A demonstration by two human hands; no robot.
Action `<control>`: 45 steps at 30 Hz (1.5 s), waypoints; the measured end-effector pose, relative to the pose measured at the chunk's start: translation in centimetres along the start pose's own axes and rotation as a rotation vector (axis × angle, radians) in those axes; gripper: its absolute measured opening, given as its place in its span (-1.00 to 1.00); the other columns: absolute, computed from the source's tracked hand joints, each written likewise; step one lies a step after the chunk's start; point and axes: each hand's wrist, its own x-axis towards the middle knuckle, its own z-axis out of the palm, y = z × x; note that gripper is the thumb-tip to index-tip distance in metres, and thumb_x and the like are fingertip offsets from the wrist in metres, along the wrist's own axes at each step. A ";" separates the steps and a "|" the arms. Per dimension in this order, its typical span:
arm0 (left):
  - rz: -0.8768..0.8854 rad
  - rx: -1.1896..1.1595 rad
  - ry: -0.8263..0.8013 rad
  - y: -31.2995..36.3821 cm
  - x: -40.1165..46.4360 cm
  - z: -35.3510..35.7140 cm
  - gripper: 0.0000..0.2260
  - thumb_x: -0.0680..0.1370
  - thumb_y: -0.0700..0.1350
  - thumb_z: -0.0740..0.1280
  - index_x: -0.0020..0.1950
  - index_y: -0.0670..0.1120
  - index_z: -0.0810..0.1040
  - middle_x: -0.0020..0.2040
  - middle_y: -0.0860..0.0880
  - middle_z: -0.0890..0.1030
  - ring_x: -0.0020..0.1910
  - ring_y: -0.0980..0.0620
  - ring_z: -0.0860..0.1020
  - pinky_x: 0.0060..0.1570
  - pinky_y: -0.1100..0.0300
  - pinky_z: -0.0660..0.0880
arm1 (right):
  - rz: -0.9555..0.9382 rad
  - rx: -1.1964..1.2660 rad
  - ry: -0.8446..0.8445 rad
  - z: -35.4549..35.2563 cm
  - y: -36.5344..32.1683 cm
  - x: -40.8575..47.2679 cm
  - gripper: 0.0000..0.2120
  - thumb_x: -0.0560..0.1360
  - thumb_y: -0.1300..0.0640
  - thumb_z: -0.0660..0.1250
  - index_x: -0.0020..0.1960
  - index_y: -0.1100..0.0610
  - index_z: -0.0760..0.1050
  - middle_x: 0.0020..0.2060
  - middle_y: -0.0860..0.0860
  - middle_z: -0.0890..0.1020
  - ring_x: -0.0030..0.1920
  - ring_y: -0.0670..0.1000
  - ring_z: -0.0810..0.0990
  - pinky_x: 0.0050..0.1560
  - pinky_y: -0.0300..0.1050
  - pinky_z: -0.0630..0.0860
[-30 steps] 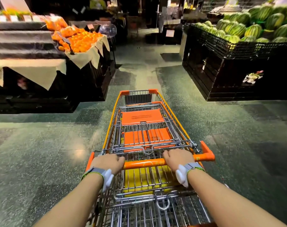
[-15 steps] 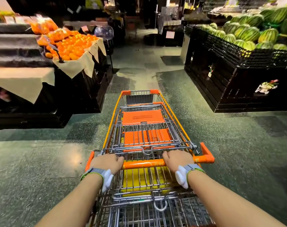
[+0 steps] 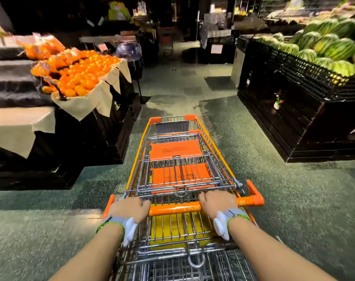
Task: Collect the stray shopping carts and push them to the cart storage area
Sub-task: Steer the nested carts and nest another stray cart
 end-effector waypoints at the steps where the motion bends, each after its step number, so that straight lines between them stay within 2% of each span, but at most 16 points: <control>1: 0.007 0.003 0.003 0.2 3.3 -1.0 -0.54 0.64 0.20 -0.08 -0.23 -0.02 0.42 -0.28 -0.01 0.52 -0.27 0.01 0.50 -0.25 0.14 0.31 | -0.010 -0.006 0.002 -0.9 0.8 3.4 -0.66 0.71 0.09 -0.02 0.31 0.12 0.47 0.14 0.12 0.62 0.10 0.16 0.59 0.01 -0.02 0.51; 4: -0.001 0.014 -0.010 0.1 10.0 -2.8 -0.55 0.65 0.18 -0.07 -0.22 -0.02 0.43 -0.25 -0.01 0.54 -0.26 0.01 0.50 -0.30 0.15 0.28 | -0.028 -0.016 -0.013 -2.9 2.2 10.3 -0.65 0.70 0.11 -0.04 0.33 0.12 0.44 0.16 0.12 0.61 0.13 0.18 0.58 -0.01 0.01 0.48; 8: 0.005 0.019 -0.014 0.1 17.5 -4.8 -0.55 0.65 0.17 -0.08 -0.22 -0.03 0.41 -0.26 -0.02 0.52 -0.28 0.01 0.49 -0.28 0.13 0.31 | -0.012 -0.008 -0.029 -4.9 3.7 18.1 -0.56 0.69 0.05 -0.11 0.33 0.09 0.48 0.11 0.09 0.62 0.03 0.14 0.58 -0.12 0.00 0.38; 10: 0.015 0.026 -0.013 0.2 21.1 -6.3 -0.55 0.66 0.16 -0.08 -0.20 -0.03 0.43 -0.25 -0.02 0.53 -0.27 0.00 0.50 -0.27 0.13 0.32 | -0.007 -0.016 -0.030 -6.4 4.4 21.7 -0.55 0.69 0.03 -0.11 0.36 0.08 0.46 0.15 0.09 0.62 0.10 0.15 0.58 -0.12 -0.01 0.35; 13: 0.082 0.104 -0.004 -0.6 29.8 -8.5 -0.61 0.67 0.10 -0.08 -0.11 -0.03 0.44 -0.23 -0.01 0.47 -0.30 0.01 0.44 -0.34 0.15 0.27 | -0.050 -0.055 -0.068 -8.9 5.3 30.0 -0.60 0.69 0.11 -0.09 0.44 0.09 0.33 0.21 0.11 0.58 0.17 0.20 0.56 -0.11 0.02 0.40; 17: 0.175 0.194 -0.053 -1.4 38.4 -11.1 -0.71 0.63 -0.05 -0.05 0.06 -0.03 0.46 -0.16 -0.03 0.45 -0.27 -0.03 0.40 -0.35 0.15 0.26 | -0.026 -0.068 -0.057 -11.8 6.3 38.1 -0.62 0.68 0.15 -0.07 0.43 0.12 0.33 0.22 0.12 0.57 0.18 0.21 0.56 -0.07 0.06 0.42; 19: 0.187 0.191 -0.073 -1.7 43.9 -13.2 -0.65 0.57 0.01 -0.08 0.06 -0.05 0.47 -0.12 -0.05 0.49 -0.24 -0.06 0.45 -0.27 0.12 0.31 | -0.033 -0.060 -0.063 -13.3 6.9 43.6 -0.64 0.68 0.14 -0.05 0.41 0.14 0.33 0.22 0.15 0.57 0.19 0.23 0.56 -0.06 0.06 0.42; 22: 0.123 0.098 -0.085 -2.1 51.2 -15.2 -0.60 0.49 0.07 -0.04 0.08 -0.01 0.51 0.01 -0.03 0.58 0.06 -0.12 0.58 -0.08 0.05 0.41 | 0.085 0.046 -0.052 -15.2 7.7 50.9 -0.59 0.67 -0.02 -0.09 0.22 0.11 0.48 0.14 0.13 0.63 0.12 0.18 0.61 -0.08 -0.01 0.43; 23: 0.135 0.101 -0.065 -1.7 52.0 -15.9 -0.55 0.48 0.09 -0.09 0.09 0.00 0.52 0.03 -0.01 0.58 0.12 -0.11 0.58 -0.03 0.03 0.42 | 0.104 0.063 -0.049 -15.8 7.8 51.4 -0.57 0.67 -0.05 -0.10 0.18 0.09 0.49 0.13 0.12 0.64 0.11 0.17 0.61 -0.07 -0.01 0.44; 26: 0.160 0.096 -0.085 -2.9 62.4 -18.0 -0.37 0.38 0.09 -0.25 0.13 -0.02 0.52 0.03 -0.04 0.58 0.07 -0.11 0.58 -0.10 0.06 0.40 | 0.086 0.077 -0.089 -18.7 8.7 61.0 -0.60 0.68 -0.04 -0.10 0.20 0.05 0.46 0.15 0.10 0.62 0.15 0.17 0.60 -0.04 0.01 0.44; 30: 0.126 0.081 -0.081 -3.8 69.1 -20.0 -0.45 0.44 0.14 -0.22 -0.01 -0.01 0.52 -0.12 0.02 0.56 -0.17 -0.02 0.53 -0.13 0.08 0.47 | 0.090 0.091 -0.115 -21.1 9.1 66.6 -0.68 0.67 -0.05 -0.07 -0.01 0.01 0.42 0.07 0.10 0.63 0.08 0.18 0.61 -0.08 -0.01 0.42; 35: 0.197 0.154 -0.066 -3.5 81.7 -24.5 -0.53 0.47 0.05 -0.16 0.10 0.01 0.48 -0.08 -0.02 0.51 -0.12 -0.08 0.48 -0.16 0.04 0.43 | 0.125 0.148 -0.054 -25.0 11.3 79.5 -0.57 0.67 -0.10 -0.08 0.00 0.04 0.52 0.06 0.09 0.66 0.06 0.16 0.62 -0.05 -0.01 0.46; 38: 0.233 0.241 -0.057 -3.4 88.2 -26.6 -0.73 0.61 -0.05 0.00 0.15 -0.01 0.45 -0.02 -0.04 0.56 -0.06 -0.09 0.56 -0.16 0.03 0.49 | 0.096 0.109 -0.067 -27.2 12.9 86.1 -0.54 0.68 -0.08 -0.09 0.10 0.09 0.54 0.06 0.10 0.65 0.05 0.17 0.62 -0.09 -0.01 0.47; 41: 0.259 0.290 -0.089 -2.9 94.7 -28.8 -0.85 0.63 -0.13 0.10 0.15 -0.02 0.40 0.00 -0.05 0.57 -0.02 -0.10 0.60 -0.16 0.00 0.55 | 0.076 0.093 -0.089 -29.0 14.8 93.4 -0.56 0.68 -0.05 -0.09 0.17 0.10 0.51 0.07 0.11 0.64 -0.01 0.16 0.59 -0.15 0.00 0.41; 43: 0.252 0.273 -0.098 -2.4 98.7 -30.8 -0.84 0.64 -0.09 0.08 0.14 -0.02 0.41 -0.02 -0.03 0.56 -0.02 -0.09 0.60 -0.18 0.01 0.53 | 0.070 0.092 -0.092 -30.9 15.9 97.5 -0.55 0.69 -0.06 -0.09 0.23 0.10 0.51 0.13 0.13 0.64 0.05 0.17 0.61 -0.10 0.00 0.45; 45: 0.241 0.258 -0.106 -1.8 105.3 -32.8 -0.83 0.65 -0.07 0.06 0.13 -0.03 0.41 -0.03 -0.03 0.54 -0.02 -0.10 0.59 -0.15 0.00 0.54 | 0.063 0.090 -0.106 -33.3 17.4 103.9 -0.55 0.70 -0.05 -0.09 0.31 0.09 0.48 0.18 0.15 0.63 0.13 0.21 0.61 0.05 0.04 0.54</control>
